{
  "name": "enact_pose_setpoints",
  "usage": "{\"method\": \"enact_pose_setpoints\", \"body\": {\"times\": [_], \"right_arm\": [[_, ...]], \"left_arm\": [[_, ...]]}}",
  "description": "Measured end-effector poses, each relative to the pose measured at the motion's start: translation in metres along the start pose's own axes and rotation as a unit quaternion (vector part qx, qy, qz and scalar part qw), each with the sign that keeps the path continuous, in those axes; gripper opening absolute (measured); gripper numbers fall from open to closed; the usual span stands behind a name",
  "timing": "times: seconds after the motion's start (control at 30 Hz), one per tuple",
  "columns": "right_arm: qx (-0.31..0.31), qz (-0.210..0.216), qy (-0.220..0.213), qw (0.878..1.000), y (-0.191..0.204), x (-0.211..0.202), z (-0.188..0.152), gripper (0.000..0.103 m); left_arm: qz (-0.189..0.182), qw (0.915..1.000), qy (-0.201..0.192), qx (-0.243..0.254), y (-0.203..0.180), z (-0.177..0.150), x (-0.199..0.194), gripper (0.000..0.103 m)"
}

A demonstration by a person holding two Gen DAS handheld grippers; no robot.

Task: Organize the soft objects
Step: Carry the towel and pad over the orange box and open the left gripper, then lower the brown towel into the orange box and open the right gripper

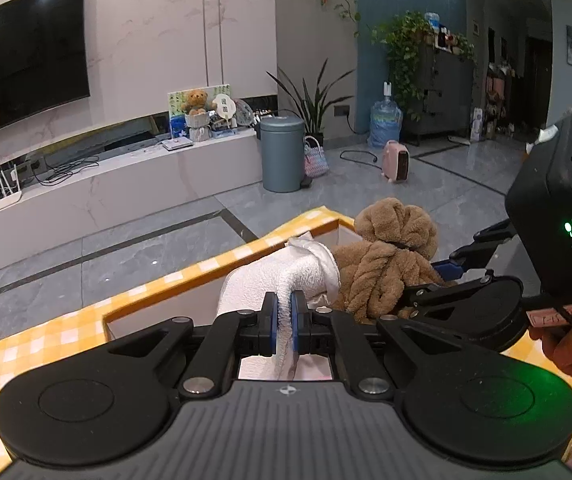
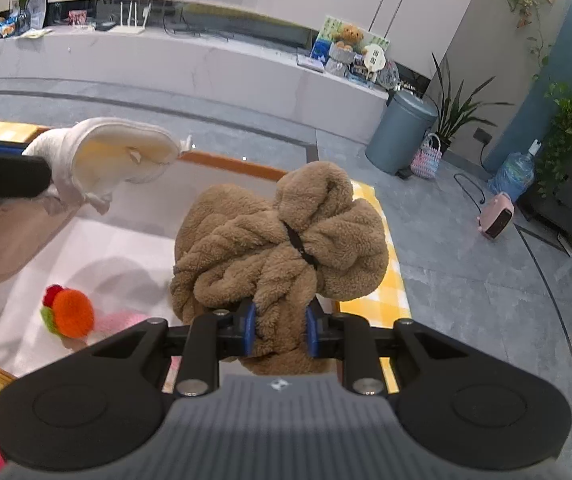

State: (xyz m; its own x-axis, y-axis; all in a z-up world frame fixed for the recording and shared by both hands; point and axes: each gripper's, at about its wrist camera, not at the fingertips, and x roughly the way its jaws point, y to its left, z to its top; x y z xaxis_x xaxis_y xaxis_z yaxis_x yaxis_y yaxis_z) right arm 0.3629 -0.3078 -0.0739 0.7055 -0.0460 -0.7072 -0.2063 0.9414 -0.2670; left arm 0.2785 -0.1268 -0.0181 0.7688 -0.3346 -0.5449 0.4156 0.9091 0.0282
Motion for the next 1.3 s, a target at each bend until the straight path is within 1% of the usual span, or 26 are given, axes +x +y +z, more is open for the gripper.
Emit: {"method": "enact_pose_setpoints", "body": {"times": [0.2,0.37,0.47,0.63,0.7,0.8,0.83,0.87,0.9,0.93,1.0,1.1,1.2,1.3], "right_arm": [[-0.009,-0.012,0.01,1.0,-0.001,0.01,-0.006,0.025],[-0.034,-0.018,0.018,0.999,0.004,0.016,-0.007,0.029],[-0.036,-0.02,0.021,0.999,0.003,0.015,-0.006,0.033],[-0.034,-0.019,0.017,0.999,-0.001,0.008,-0.005,0.035],[-0.03,-0.014,0.02,0.999,-0.003,0.004,-0.005,0.041],[-0.032,-0.013,0.017,0.999,-0.001,-0.001,-0.002,0.049],[-0.033,-0.015,0.013,0.999,-0.002,-0.005,-0.002,0.054],[-0.033,-0.015,0.007,0.999,-0.003,-0.009,-0.002,0.057],[-0.032,-0.014,0.002,0.999,-0.003,-0.013,-0.001,0.058],[-0.031,-0.015,-0.001,0.999,-0.003,-0.017,-0.001,0.06],[-0.031,-0.017,-0.008,0.999,-0.004,-0.026,-0.001,0.063],[-0.031,-0.021,-0.018,0.999,-0.005,-0.038,-0.003,0.065],[-0.027,-0.023,-0.024,0.999,-0.005,-0.051,-0.006,0.065],[-0.025,-0.023,-0.03,0.999,-0.006,-0.065,-0.011,0.066]], "left_arm": [[-0.001,0.9998,0.019,0.001,-0.003,-0.002,0.018,0.007],[-0.018,0.9988,0.039,-0.023,0.003,-0.001,0.029,0.007],[-0.025,0.9978,0.049,-0.037,0.005,-0.003,0.032,0.008],[-0.025,0.9973,0.056,-0.039,0.008,-0.005,0.034,0.01],[-0.022,0.9969,0.061,-0.044,0.01,-0.005,0.035,0.012],[-0.02,0.9965,0.06,-0.054,0.013,-0.003,0.034,0.013],[-0.021,0.9966,0.057,-0.055,0.014,-0.002,0.032,0.019],[-0.019,0.9968,0.056,-0.055,0.013,0.001,0.031,0.023],[-0.014,0.997,0.052,-0.055,0.013,0.002,0.029,0.035],[-0.009,0.9973,0.047,-0.057,0.013,0.003,0.027,0.05],[-0.005,0.9972,0.031,-0.067,0.015,0.004,0.02,0.062],[-0.005,0.9968,0.022,-0.077,0.017,0.01,0.011,0.066],[-0.001,0.9972,0.008,-0.074,0.014,0.014,-0.001,0.07],[-0.002,0.9975,-0.008,-0.07,0.009,0.016,-0.017,0.073]]}}
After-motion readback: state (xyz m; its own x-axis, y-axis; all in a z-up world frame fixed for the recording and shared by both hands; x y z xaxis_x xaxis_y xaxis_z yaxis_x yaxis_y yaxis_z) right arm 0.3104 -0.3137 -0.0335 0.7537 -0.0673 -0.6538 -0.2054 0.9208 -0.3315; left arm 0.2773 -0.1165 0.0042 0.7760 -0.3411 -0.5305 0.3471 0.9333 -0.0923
